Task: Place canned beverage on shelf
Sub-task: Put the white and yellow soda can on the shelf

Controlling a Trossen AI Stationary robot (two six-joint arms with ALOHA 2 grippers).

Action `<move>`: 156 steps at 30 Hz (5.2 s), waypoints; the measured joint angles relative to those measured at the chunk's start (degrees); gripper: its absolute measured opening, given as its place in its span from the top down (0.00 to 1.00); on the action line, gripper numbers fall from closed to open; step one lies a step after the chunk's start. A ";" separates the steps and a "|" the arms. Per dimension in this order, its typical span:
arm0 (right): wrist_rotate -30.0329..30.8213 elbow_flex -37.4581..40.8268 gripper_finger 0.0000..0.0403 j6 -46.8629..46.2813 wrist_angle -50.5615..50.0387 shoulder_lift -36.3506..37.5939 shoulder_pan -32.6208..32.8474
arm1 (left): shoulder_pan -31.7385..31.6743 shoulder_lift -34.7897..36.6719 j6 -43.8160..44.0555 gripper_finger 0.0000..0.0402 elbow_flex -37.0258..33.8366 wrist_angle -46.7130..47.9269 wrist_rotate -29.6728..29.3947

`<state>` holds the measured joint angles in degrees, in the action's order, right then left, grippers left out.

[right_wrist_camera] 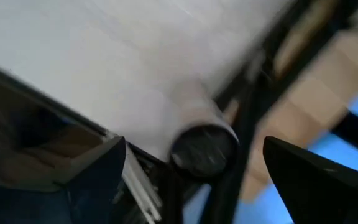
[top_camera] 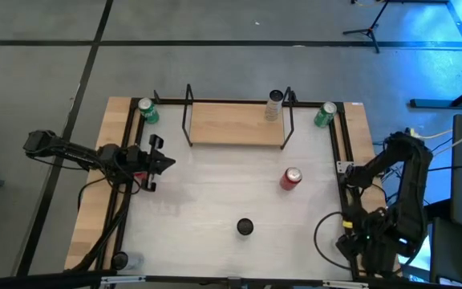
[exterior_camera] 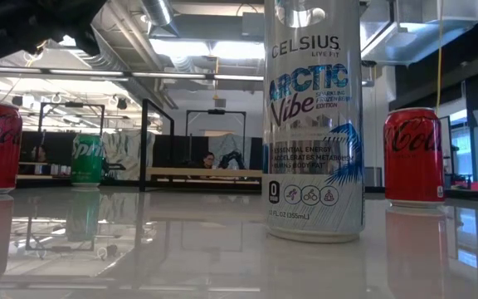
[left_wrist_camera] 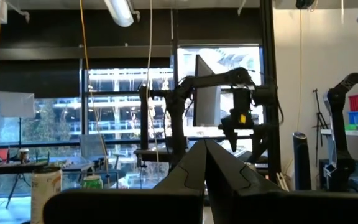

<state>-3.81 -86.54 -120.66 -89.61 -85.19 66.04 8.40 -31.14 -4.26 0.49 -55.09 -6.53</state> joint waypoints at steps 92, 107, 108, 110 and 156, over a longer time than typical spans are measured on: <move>3.20 10.00 0.27 52.18 40.34 -28.94 -5.77 | -0.02 0.00 -0.98 1.00 0.04 -1.09 -0.21; 3.77 8.47 0.42 55.30 28.66 -22.89 -12.86 | -0.02 0.00 -2.40 1.00 0.04 -1.13 0.44; 4.88 8.20 0.42 55.78 27.38 -21.86 -13.20 | -0.02 0.02 -2.60 1.00 0.08 -1.11 0.46; 7.87 8.02 0.42 56.87 25.25 -19.89 -14.05 | 0.03 -0.31 -3.17 1.00 0.84 -0.28 0.52; -9.33 42.61 0.42 129.94 126.65 4.61 -73.20 | -9.70 -53.79 4.63 0.40 26.47 -0.53 -2.32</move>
<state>-13.14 -43.93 9.28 37.05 -80.58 -7.16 -1.30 -84.93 0.37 26.97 -55.63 -8.85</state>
